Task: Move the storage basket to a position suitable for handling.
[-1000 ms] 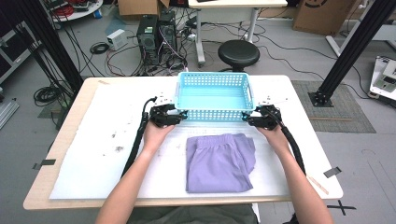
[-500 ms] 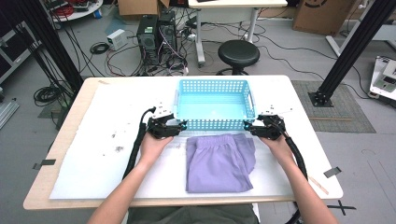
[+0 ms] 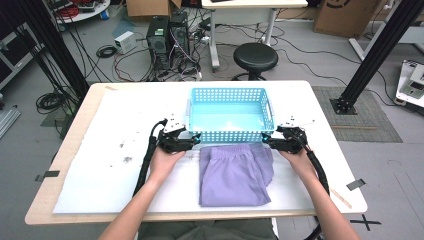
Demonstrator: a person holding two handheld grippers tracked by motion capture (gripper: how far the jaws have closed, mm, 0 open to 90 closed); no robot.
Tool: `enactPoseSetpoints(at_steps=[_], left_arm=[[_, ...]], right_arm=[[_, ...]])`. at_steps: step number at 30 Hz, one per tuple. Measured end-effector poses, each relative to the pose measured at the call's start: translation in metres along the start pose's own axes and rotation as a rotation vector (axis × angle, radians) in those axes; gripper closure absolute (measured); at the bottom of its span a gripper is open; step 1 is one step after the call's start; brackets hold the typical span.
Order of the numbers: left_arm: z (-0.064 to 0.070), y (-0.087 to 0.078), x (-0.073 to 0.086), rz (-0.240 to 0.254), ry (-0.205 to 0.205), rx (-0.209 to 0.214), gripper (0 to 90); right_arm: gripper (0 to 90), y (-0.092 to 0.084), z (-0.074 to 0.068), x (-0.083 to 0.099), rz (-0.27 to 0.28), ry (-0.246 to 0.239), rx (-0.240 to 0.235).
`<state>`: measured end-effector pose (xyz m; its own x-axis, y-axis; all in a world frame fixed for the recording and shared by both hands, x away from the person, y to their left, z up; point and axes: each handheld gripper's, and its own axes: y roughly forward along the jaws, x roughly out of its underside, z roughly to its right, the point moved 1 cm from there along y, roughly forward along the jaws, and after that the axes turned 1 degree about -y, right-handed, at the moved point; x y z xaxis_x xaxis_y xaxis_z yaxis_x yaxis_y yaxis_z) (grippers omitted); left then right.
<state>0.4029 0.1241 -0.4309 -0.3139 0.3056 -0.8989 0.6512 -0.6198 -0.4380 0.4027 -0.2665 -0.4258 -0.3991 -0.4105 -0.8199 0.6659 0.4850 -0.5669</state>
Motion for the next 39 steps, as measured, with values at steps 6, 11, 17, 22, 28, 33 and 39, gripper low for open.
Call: enactPoseSetpoints(at_steps=[6,11,17,22,28,33,39], left_arm=[[0.002,-0.022,0.003,0.04,-0.025,-0.02,26.8],[0.004,-0.048,0.007,0.087,-0.05,-0.035,26.1],[0.001,-0.073,0.012,0.156,-0.052,-0.014,28.2],[-0.004,-0.087,0.014,0.182,0.008,-0.036,28.2],[-0.008,-0.09,0.017,0.243,0.024,-0.015,28.2],[-0.01,-0.09,0.018,0.238,-0.025,-0.049,23.6],[-0.015,-0.092,0.016,0.212,-0.133,0.026,21.9]], right_arm=[[32.2,-0.018,0.003,0.001,0.059,0.026,0.027],[30.0,-0.039,0.006,0.004,0.098,0.041,0.033],[27.9,-0.059,0.009,-0.001,0.161,0.121,0.052],[27.9,-0.07,0.0,-0.011,0.237,0.153,0.049],[28.1,-0.067,-0.016,-0.005,0.209,0.068,0.067],[28.3,-0.066,-0.015,0.0,0.198,0.069,0.067],[28.3,-0.066,-0.016,0.002,0.202,0.069,0.071]])
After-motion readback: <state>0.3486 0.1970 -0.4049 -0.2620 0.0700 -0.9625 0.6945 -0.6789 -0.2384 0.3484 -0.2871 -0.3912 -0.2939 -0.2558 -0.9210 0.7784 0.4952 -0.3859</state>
